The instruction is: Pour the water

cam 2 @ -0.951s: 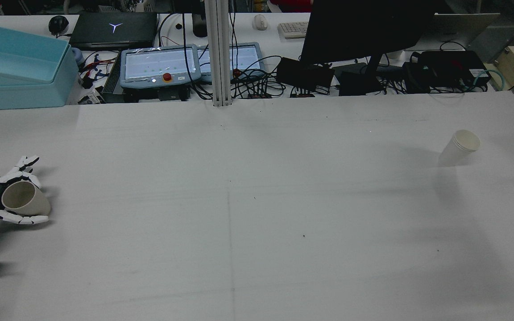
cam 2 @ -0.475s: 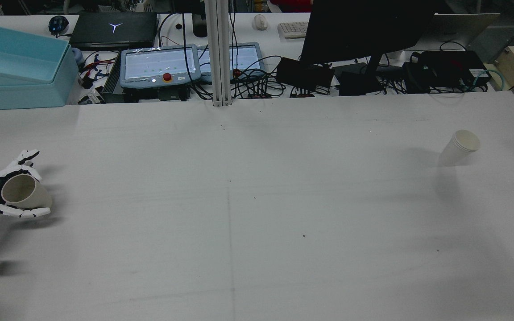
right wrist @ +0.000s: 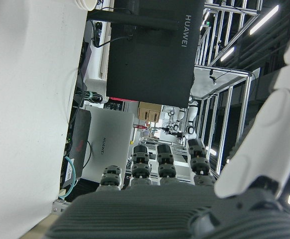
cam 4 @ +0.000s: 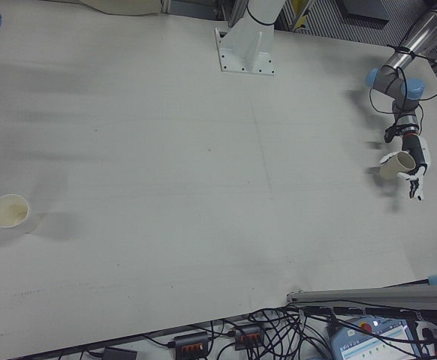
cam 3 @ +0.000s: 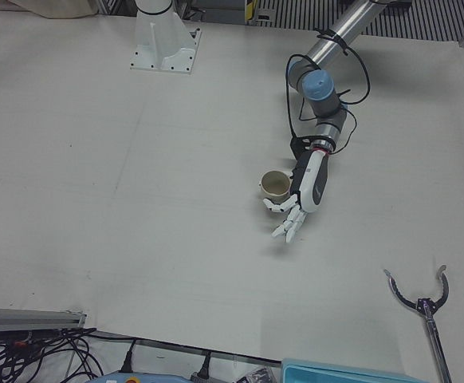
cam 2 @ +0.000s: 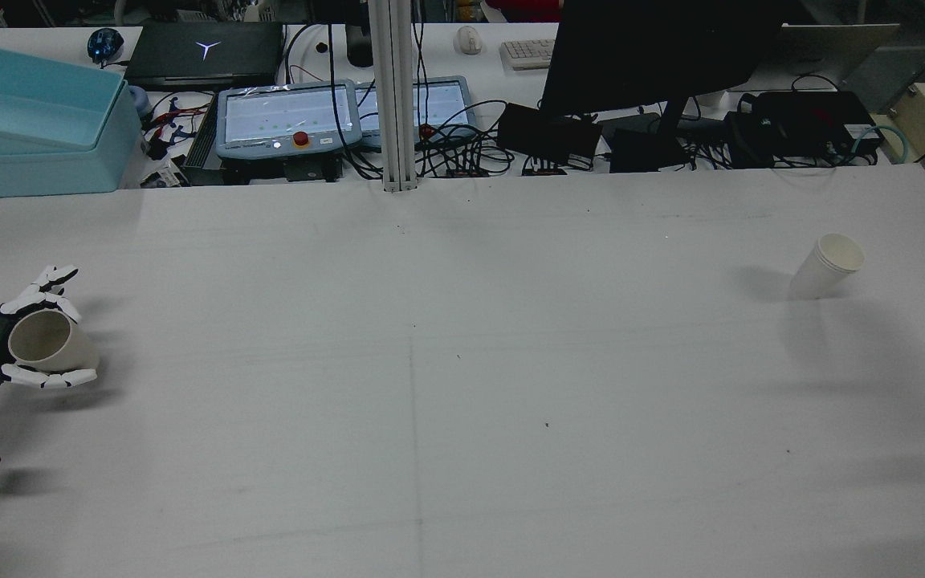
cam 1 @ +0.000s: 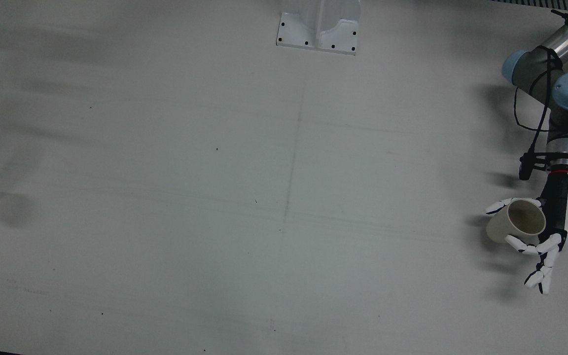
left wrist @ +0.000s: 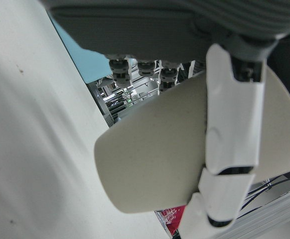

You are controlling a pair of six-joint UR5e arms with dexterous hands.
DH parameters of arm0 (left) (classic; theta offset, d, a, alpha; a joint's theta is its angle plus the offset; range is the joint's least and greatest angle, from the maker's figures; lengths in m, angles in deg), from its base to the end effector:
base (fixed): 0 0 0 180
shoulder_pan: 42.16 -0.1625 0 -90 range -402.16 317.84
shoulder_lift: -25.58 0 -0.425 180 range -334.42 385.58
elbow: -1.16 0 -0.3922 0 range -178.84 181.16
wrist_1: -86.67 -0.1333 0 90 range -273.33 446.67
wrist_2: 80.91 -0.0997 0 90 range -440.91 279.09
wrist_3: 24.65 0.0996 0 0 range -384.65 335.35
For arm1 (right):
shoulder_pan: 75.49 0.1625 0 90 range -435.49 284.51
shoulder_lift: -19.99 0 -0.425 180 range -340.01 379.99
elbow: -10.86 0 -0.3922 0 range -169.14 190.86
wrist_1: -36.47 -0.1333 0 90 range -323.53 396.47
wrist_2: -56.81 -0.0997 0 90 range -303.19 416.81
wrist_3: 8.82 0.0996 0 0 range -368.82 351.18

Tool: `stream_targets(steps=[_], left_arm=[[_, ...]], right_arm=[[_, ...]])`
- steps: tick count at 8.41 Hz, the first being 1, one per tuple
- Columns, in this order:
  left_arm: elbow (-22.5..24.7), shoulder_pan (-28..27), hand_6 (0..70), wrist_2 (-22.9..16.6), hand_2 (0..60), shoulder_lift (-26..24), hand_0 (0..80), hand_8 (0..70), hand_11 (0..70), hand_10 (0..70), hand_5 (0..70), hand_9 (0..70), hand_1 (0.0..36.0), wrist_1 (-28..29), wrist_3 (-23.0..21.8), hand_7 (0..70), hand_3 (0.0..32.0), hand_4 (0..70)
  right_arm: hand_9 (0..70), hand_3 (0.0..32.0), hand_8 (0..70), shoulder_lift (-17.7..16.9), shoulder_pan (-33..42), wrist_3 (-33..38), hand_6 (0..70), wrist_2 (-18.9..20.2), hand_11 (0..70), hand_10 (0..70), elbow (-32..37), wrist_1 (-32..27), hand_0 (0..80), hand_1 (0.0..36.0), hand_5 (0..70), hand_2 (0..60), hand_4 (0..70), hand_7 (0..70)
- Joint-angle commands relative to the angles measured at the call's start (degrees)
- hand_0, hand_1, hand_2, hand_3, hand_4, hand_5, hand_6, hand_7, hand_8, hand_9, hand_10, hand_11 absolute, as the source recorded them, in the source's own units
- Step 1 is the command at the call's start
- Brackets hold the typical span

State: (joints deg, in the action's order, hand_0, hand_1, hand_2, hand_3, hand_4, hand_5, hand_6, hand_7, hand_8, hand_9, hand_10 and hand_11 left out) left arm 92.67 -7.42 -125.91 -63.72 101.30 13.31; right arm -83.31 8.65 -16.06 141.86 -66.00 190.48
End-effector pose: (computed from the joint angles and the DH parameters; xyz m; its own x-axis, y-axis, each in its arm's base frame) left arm 0.2795 -0.4417 0.6593 -0.8939 -0.0586 -0.4445 0.4199 0.2381 -0.8758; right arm 0.1052 -0.3645 0.8512 -0.9918 0.0167 0.1267 -0.1268 -0.0057 -0.9919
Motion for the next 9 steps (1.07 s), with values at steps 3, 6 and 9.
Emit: stream_targets(steps=[3, 6, 9], left_arm=[[0.2, 0.0, 11.2, 0.1, 60.0, -0.4, 68.6, 4.7, 11.4, 6.1, 70.0, 3.6, 36.0, -0.5, -0.1, 15.2, 0.0, 68.4], [1.6, 0.1, 11.8, 0.0, 60.0, -0.4, 73.4, 4.7, 12.4, 6.7, 70.0, 4.1, 36.0, -2.3, -0.3, 15.6, 0.0, 69.6], [1.7, 0.1, 12.3, 0.0, 60.0, -0.4, 75.3, 4.8, 12.2, 6.5, 70.0, 4.1, 36.0, -2.5, -0.3, 16.1, 0.0, 70.0]], right_arm=[[11.5, 0.0, 8.6, 10.3, -0.1, -8.9, 10.1, 0.6, 5.7, 3.3, 11.7, -1.9, 46.9, 11.3, 14.1, 10.9, 22.4, 19.2], [9.6, 0.0, 6.8, 12.8, -0.3, -14.1, 10.0, 0.6, 4.6, 2.6, 14.5, -2.0, 46.2, 10.8, 14.8, 13.2, 23.0, 19.0], [7.7, 0.0, 4.9, 18.2, -4.9, -20.4, 9.7, 0.6, 3.9, 2.1, 20.3, -1.9, 46.2, 11.5, 15.7, 14.6, 22.6, 19.0]])
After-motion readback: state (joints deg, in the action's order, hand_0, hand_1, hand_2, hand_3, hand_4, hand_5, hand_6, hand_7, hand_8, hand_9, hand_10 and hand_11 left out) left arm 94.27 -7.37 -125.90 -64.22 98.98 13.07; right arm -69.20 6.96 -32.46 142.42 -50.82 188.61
